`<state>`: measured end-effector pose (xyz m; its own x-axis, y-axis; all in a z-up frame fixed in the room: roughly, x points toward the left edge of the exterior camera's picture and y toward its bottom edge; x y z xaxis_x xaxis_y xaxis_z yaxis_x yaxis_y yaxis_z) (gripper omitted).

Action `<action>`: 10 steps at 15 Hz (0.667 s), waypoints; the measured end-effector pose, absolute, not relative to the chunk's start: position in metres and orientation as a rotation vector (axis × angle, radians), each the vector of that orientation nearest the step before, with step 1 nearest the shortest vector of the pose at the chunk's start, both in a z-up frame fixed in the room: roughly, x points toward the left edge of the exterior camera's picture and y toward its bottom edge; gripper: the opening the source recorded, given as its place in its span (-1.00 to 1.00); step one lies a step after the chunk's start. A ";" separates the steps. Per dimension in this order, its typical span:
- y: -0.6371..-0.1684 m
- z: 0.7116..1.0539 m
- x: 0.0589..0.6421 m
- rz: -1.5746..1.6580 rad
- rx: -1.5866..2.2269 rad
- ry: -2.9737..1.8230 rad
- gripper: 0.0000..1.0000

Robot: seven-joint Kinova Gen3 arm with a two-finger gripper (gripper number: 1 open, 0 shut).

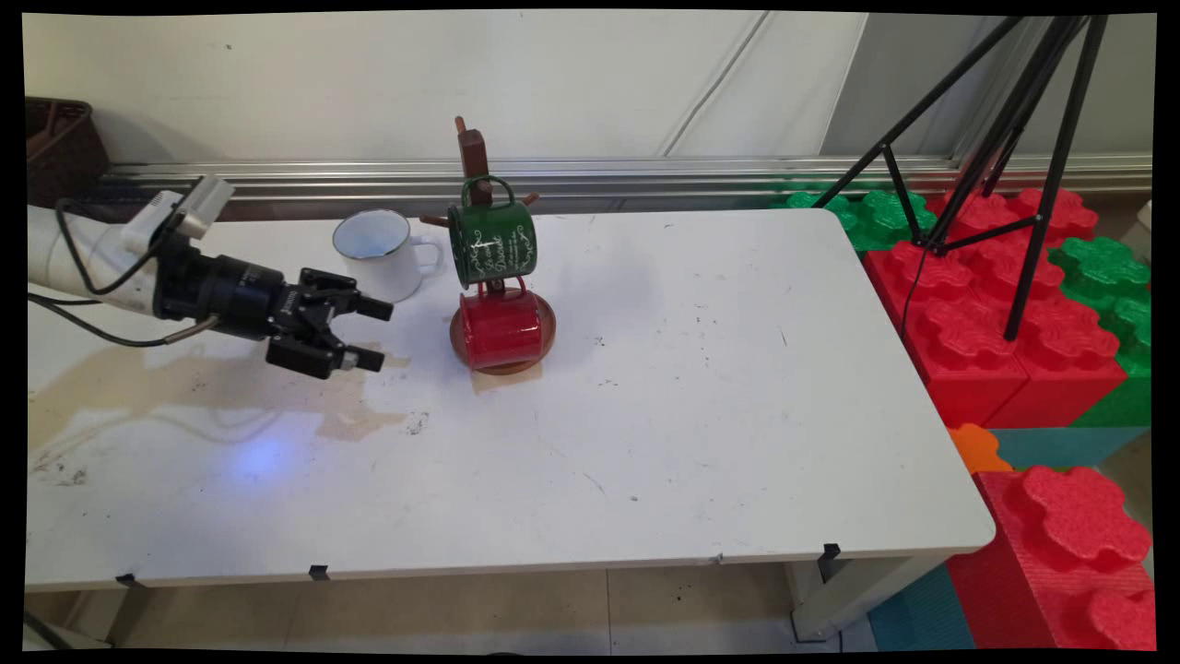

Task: Pick up the red mug from the rack

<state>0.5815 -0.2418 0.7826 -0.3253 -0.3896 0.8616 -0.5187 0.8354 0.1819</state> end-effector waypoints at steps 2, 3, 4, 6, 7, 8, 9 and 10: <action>-0.246 0.778 0.575 0.149 0.679 -1.931 1.00; -0.248 0.776 0.572 0.147 0.683 -1.919 1.00; -0.250 0.774 0.569 0.146 0.686 -1.911 1.00; -0.253 0.768 0.564 0.141 0.694 -1.896 1.00; -0.254 0.766 0.562 0.139 0.696 -1.892 1.00; -0.256 0.763 0.560 0.136 0.701 -1.887 1.00; -0.256 0.761 0.558 0.134 0.704 -1.883 1.00; -0.258 0.758 0.556 0.132 0.709 -1.878 1.00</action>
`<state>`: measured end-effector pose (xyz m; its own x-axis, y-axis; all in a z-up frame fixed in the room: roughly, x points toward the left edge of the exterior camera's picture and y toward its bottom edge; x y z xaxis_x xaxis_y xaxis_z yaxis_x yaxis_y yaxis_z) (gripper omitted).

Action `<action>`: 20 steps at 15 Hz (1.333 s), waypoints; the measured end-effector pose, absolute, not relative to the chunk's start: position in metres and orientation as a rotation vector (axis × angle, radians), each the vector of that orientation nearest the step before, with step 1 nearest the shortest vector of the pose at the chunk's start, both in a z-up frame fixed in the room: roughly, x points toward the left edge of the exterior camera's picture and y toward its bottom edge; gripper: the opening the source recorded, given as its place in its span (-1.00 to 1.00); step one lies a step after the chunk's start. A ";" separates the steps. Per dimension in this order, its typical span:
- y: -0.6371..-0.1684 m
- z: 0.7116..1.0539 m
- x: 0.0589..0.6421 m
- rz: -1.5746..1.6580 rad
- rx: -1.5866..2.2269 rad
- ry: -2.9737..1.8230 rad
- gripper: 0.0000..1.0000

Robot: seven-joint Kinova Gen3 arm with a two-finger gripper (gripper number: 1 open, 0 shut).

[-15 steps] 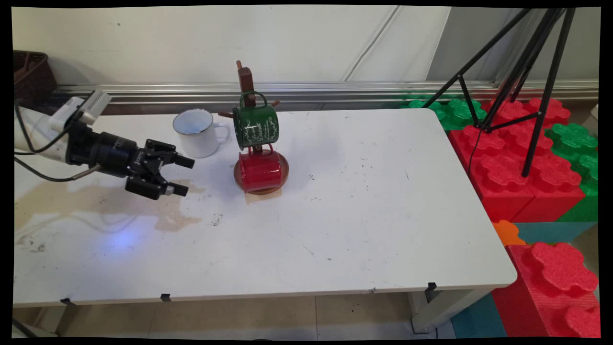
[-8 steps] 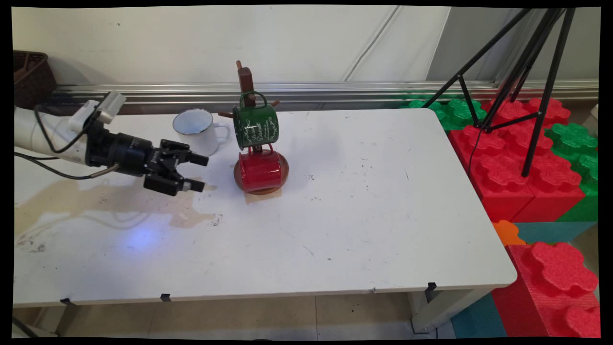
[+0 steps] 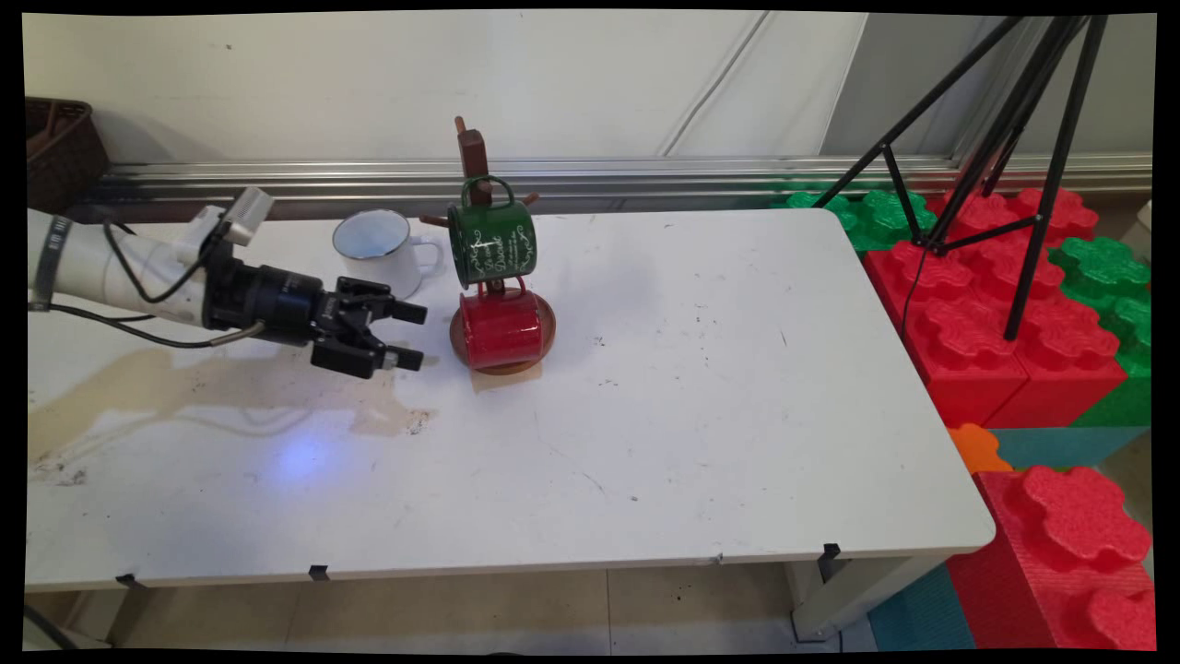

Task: Pick up the red mug from the rack

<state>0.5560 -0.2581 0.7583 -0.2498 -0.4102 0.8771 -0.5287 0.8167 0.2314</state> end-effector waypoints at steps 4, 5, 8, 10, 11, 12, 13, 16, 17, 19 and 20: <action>-0.264 0.747 0.549 0.126 0.729 -1.863 1.00; -0.265 0.745 0.548 0.126 0.733 -1.860 1.00; -0.271 0.735 0.541 0.120 0.754 -1.846 1.00; -0.275 0.729 0.536 0.118 0.765 -1.836 1.00; -0.277 0.726 0.534 0.117 0.770 -1.831 1.00; -0.278 0.724 0.532 0.116 0.774 -1.825 1.00; -0.280 0.723 0.530 0.116 0.776 -1.820 1.00; -0.284 0.719 0.523 0.117 0.781 -1.801 1.00; -0.285 0.718 0.522 0.118 0.783 -1.795 1.00; -0.286 0.717 0.519 0.117 0.787 -1.788 1.00; -0.287 0.716 0.518 0.117 0.788 -1.784 1.00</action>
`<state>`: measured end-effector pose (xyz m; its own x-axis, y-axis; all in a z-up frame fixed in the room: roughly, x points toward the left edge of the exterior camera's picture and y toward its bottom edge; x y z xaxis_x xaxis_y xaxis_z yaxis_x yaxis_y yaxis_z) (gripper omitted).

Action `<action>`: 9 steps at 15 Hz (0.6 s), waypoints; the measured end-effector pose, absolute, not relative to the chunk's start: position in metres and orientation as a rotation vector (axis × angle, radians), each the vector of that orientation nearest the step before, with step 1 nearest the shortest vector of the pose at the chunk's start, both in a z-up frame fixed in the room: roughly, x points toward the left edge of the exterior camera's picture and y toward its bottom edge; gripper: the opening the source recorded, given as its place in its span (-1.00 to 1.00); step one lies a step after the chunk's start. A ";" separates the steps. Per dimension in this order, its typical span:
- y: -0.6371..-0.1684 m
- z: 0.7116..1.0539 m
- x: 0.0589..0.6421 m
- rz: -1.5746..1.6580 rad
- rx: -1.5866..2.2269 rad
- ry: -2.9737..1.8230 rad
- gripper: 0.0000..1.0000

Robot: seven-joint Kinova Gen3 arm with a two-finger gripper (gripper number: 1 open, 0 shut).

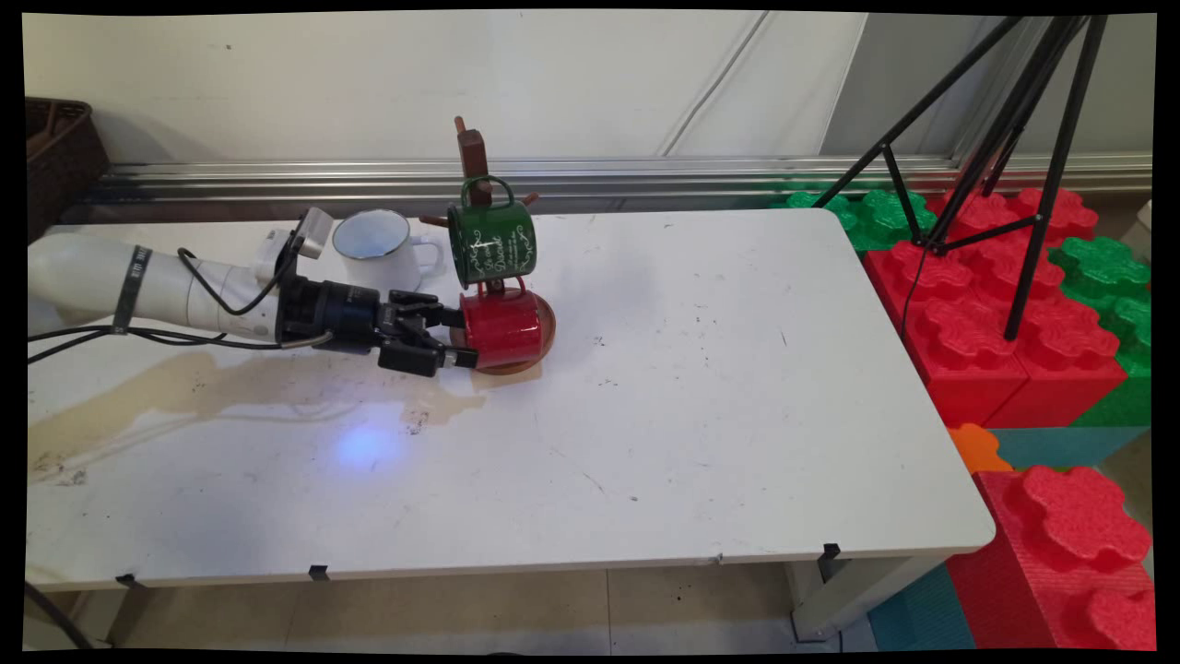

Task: Pick up the red mug from the rack

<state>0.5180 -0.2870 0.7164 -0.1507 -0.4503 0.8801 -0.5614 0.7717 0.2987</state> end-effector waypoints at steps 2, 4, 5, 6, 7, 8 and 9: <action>-0.288 0.715 0.515 0.115 0.791 -1.778 1.00; -0.288 0.713 0.512 0.112 0.792 -1.773 1.00; -0.288 0.712 0.510 0.110 0.793 -1.771 1.00; -0.288 0.712 0.508 0.109 0.794 -1.769 1.00; -0.288 0.711 0.507 0.108 0.796 -1.766 1.00; -0.288 0.711 0.506 0.106 0.798 -1.763 1.00; -0.289 0.711 0.505 0.107 0.802 -1.759 1.00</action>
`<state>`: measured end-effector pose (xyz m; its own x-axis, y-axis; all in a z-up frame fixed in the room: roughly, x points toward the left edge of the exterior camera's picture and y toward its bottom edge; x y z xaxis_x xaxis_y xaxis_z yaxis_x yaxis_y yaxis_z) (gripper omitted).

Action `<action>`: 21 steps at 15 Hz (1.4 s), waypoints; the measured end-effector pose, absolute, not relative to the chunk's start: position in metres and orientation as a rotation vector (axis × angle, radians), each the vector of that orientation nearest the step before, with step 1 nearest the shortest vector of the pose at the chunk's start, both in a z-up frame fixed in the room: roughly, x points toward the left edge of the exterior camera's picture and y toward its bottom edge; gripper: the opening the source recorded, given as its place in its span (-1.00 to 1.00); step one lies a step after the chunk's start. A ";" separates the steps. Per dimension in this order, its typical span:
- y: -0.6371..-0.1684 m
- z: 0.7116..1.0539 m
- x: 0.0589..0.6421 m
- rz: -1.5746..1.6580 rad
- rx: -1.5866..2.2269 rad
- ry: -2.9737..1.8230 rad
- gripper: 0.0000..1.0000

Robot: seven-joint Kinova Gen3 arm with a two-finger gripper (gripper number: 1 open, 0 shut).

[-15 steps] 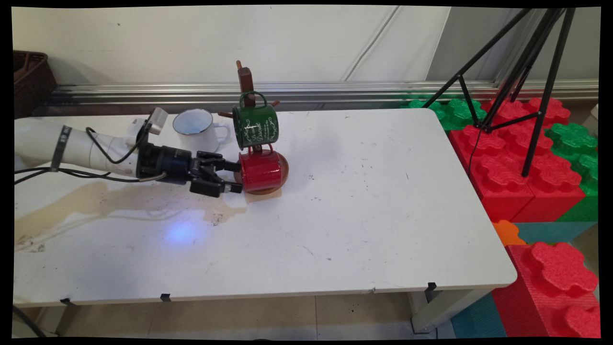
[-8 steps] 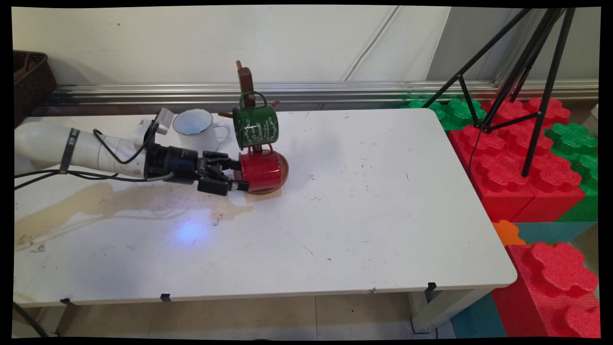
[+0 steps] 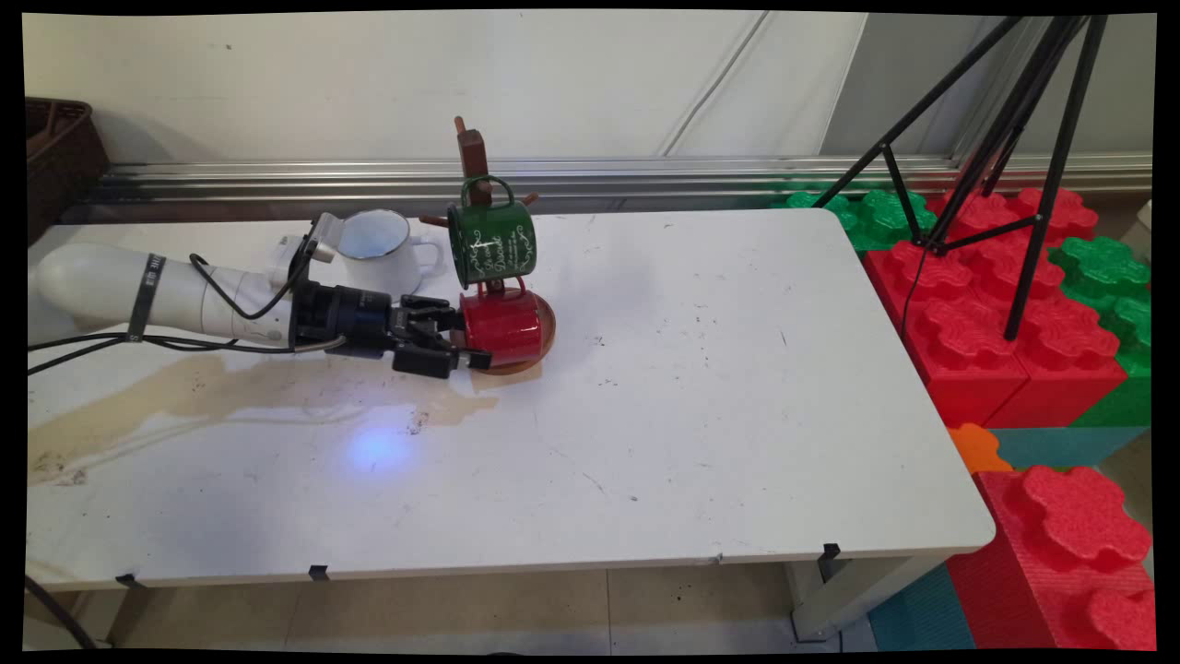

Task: Pick up the red mug from the rack, then place the picked object on the table

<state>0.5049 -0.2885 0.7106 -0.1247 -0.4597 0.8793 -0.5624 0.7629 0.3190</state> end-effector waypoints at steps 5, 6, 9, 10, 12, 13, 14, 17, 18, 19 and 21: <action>-0.289 0.711 0.502 0.100 0.812 -1.745 -1.00; -0.289 0.711 0.501 0.097 0.811 -1.744 -1.00; -0.288 0.711 0.500 0.089 0.806 -1.744 -1.00; -0.287 0.712 0.500 0.086 0.803 -1.744 -1.00; -0.286 0.712 0.501 0.082 0.799 -1.745 -1.00; -0.286 0.712 0.501 0.080 0.797 -1.746 -1.00; -0.286 0.713 0.501 0.079 0.794 -1.746 -1.00; -0.285 0.714 0.503 0.075 0.787 -1.749 -1.00; -0.285 0.715 0.504 0.075 0.785 -1.750 -1.00; -0.285 0.716 0.504 0.074 0.782 -1.751 -1.00; -0.285 0.717 0.504 0.073 0.777 -1.751 -1.00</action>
